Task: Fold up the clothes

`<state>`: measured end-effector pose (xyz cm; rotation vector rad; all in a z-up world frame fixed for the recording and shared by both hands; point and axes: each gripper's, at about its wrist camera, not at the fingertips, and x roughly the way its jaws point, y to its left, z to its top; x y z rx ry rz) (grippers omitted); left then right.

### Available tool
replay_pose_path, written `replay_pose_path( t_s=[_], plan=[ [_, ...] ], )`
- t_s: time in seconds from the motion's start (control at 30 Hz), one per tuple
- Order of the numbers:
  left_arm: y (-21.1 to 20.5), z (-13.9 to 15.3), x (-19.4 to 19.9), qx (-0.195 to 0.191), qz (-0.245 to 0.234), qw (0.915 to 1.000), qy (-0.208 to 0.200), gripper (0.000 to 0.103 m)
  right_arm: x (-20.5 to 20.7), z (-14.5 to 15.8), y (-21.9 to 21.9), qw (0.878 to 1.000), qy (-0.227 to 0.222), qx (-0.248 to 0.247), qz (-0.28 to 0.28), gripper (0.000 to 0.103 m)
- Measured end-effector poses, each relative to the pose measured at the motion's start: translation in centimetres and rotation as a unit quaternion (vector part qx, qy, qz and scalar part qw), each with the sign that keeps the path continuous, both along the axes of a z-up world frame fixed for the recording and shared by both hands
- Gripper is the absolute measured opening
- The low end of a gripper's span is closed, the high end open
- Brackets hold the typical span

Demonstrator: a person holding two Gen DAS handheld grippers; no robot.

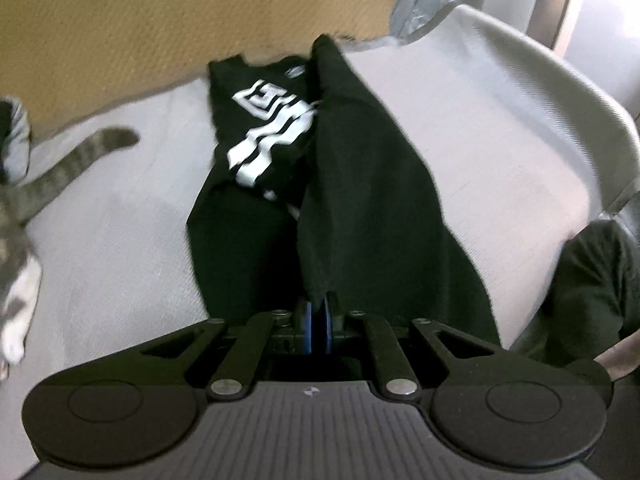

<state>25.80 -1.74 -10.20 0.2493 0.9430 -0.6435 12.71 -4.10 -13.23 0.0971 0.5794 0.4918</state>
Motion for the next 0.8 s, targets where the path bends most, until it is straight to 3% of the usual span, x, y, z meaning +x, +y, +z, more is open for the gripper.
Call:
replay_pose_path(
  t_s=[0.13,0.23,0.3,0.4,0.8],
  plan=[
    [-0.3,-0.7,0.3,0.023,0.003,0.9997,0.009,0.009,0.6,-2.5,0.4,0.998,0.058,-0.016,0.018,0.02],
    [-0.8,-1.1,0.1,0.048,-0.008,0.9988,0.001,0.01,0.9,-3.6,0.5,0.996,0.087,-0.024,0.027,0.023],
    [-0.9,-1.4,0.3,0.057,-0.008,0.9984,-0.001,0.011,1.0,-3.4,0.1,0.996,0.082,-0.017,0.027,0.024],
    [-0.6,-1.9,0.6,0.06,0.001,0.9982,0.004,0.016,1.1,-3.0,-0.8,0.997,0.073,-0.004,0.019,0.034],
    [-0.7,-0.4,0.7,0.047,-0.015,0.9988,-0.007,0.035,1.9,-1.6,-5.1,0.997,0.058,0.04,-0.035,0.035]
  ],
)
